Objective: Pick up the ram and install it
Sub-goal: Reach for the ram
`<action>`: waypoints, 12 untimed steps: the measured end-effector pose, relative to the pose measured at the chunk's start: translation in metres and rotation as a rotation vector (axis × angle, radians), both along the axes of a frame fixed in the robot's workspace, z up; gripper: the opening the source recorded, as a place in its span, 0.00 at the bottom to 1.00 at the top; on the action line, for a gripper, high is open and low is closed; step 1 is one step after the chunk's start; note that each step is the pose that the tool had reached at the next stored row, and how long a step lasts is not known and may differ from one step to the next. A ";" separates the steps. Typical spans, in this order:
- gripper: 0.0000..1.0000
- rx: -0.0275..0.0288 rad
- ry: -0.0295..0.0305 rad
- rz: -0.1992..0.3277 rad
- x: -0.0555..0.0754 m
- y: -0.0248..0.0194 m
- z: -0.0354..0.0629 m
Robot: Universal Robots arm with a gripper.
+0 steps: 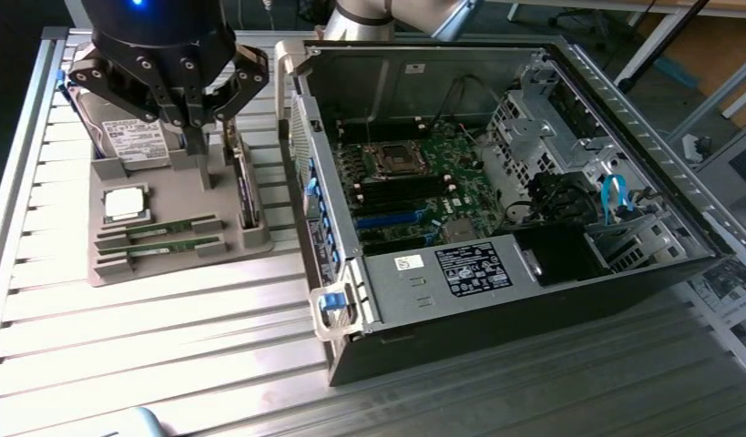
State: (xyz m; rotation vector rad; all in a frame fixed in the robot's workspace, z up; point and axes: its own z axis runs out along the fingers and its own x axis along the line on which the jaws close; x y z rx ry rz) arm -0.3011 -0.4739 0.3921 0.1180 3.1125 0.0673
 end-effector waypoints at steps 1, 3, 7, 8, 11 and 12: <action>0.11 0.0000 0.0000 0.000 0.000 -0.0010 0.0000; 0.11 0.0000 0.0000 0.000 -0.001 -0.0037 0.0000; 0.11 0.0001 -0.0001 0.000 -0.001 -0.0089 -0.0001; 0.11 0.0001 0.0000 0.000 -0.001 -0.0101 -0.0001; 0.11 0.0000 0.0000 0.000 -0.002 -0.0137 -0.0001; 0.11 0.0000 0.0000 0.000 -0.002 -0.0149 -0.0001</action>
